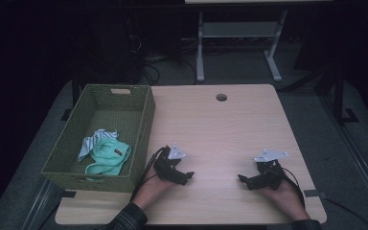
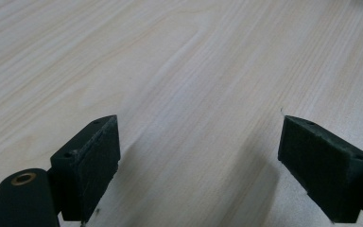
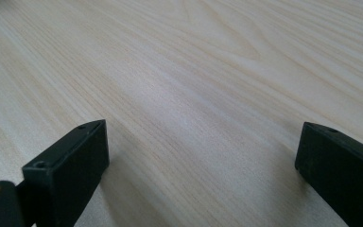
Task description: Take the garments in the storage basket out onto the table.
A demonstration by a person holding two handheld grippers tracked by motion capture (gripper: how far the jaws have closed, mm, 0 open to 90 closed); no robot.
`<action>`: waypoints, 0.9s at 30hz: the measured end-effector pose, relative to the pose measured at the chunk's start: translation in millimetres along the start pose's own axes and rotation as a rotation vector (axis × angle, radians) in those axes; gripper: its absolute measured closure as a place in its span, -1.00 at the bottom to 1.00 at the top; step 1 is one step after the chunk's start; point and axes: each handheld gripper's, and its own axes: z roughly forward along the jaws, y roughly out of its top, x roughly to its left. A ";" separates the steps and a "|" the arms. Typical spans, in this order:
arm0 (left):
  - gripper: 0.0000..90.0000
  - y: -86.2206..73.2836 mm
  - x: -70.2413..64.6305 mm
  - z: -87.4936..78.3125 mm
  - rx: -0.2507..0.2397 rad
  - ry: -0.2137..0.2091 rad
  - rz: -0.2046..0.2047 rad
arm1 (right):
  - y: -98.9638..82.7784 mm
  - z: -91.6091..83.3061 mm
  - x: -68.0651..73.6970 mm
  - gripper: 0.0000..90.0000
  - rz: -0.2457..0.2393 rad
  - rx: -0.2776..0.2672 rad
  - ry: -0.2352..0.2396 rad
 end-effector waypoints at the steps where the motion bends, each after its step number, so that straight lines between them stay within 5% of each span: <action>1: -0.71 0.0 0.0 0.0 0.000 0.000 0.000 | 0.0 0.0 0.0 -0.93 0.000 0.000 0.000; 27: -0.70 2.2 0.3 -10.5 0.000 -0.002 -0.021 | 0.0 0.1 -0.1 -0.93 -0.002 -0.001 0.001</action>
